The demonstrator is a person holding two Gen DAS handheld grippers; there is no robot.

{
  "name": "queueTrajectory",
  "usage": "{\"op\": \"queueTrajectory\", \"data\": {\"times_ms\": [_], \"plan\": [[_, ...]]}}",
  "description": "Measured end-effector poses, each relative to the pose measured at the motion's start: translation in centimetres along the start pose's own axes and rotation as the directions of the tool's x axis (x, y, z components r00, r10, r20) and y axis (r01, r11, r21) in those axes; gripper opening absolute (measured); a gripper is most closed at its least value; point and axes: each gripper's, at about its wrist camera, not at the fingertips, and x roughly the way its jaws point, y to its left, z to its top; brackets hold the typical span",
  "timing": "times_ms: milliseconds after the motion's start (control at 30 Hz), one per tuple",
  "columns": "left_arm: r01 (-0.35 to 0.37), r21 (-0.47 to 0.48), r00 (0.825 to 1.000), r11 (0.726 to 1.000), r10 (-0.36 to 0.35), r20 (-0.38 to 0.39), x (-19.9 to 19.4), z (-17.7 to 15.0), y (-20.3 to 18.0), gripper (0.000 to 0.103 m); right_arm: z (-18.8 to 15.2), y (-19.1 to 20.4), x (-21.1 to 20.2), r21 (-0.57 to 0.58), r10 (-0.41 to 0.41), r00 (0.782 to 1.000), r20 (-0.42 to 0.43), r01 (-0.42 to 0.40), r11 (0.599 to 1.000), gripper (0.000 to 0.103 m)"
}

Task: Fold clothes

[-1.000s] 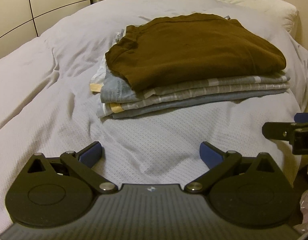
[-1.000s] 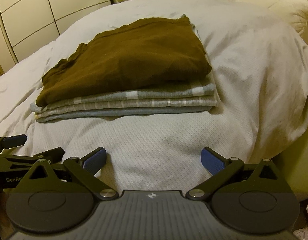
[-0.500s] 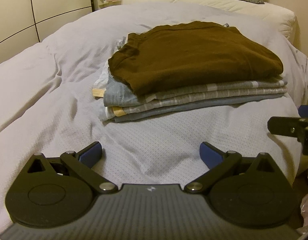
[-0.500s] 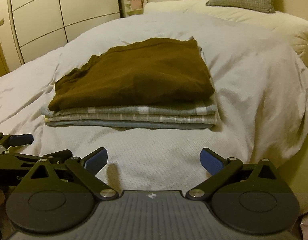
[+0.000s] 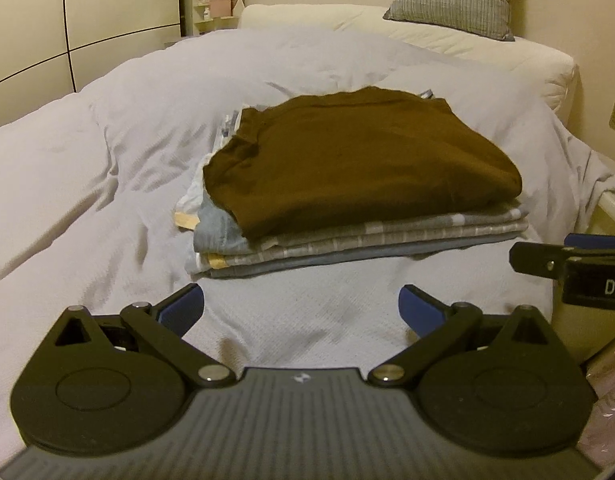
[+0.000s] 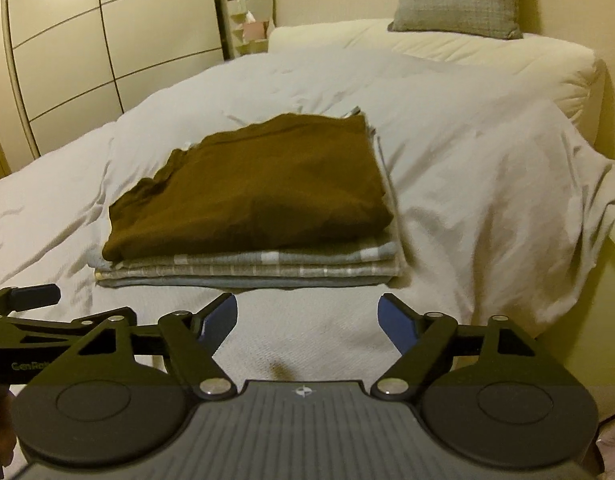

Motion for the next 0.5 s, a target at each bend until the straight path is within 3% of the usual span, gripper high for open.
{"op": "queueTrajectory", "data": {"times_ms": [500], "plan": [[0.003,-0.033,1.000,0.999,-0.002,0.013,-3.0,-0.4,0.3,0.102,0.3,0.8,-3.0,0.002,0.001,1.000,0.027,-0.001,1.000,0.089]]}}
